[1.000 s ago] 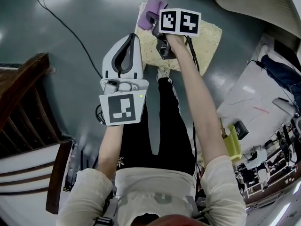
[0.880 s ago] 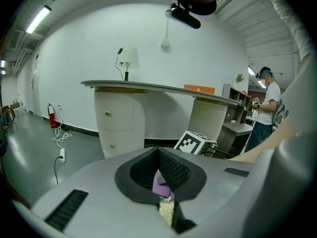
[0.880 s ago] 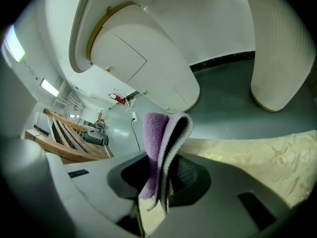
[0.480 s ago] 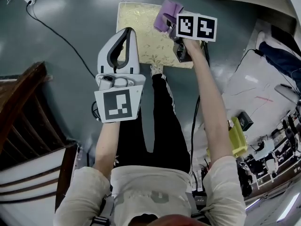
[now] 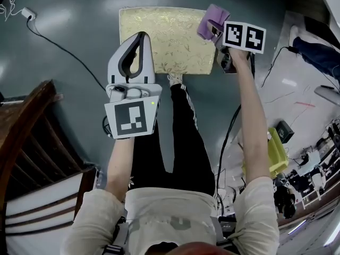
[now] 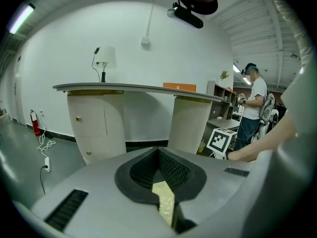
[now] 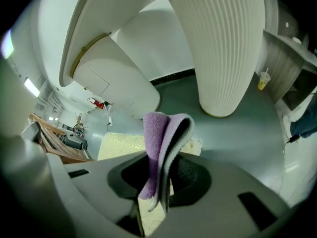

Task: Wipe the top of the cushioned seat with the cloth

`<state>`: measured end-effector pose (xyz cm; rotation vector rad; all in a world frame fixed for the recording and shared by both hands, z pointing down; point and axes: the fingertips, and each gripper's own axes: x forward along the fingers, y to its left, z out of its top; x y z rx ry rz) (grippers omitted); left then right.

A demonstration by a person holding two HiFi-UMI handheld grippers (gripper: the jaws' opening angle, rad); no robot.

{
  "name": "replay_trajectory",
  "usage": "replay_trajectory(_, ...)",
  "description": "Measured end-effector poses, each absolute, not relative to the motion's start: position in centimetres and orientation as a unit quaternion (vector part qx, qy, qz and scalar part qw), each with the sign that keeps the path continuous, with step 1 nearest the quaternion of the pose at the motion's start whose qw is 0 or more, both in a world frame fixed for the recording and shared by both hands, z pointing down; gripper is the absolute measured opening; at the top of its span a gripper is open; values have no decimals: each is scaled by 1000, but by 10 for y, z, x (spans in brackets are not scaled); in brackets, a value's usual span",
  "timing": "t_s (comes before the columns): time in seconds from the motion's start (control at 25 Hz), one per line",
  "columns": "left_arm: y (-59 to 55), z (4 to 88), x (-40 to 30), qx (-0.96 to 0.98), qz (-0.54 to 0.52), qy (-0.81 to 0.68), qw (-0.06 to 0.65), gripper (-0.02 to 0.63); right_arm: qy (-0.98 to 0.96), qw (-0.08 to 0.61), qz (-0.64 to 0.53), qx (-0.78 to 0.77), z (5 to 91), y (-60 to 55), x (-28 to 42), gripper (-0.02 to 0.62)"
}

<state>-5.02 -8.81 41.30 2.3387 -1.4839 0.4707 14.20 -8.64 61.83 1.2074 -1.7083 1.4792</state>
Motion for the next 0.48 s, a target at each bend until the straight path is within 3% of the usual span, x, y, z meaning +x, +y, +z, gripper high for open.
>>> replay_trajectory(0.48, -85, 413, -31, 821, 174, -520, 161, 6, -628, 305, 547, 462, 624, -83, 188, 97)
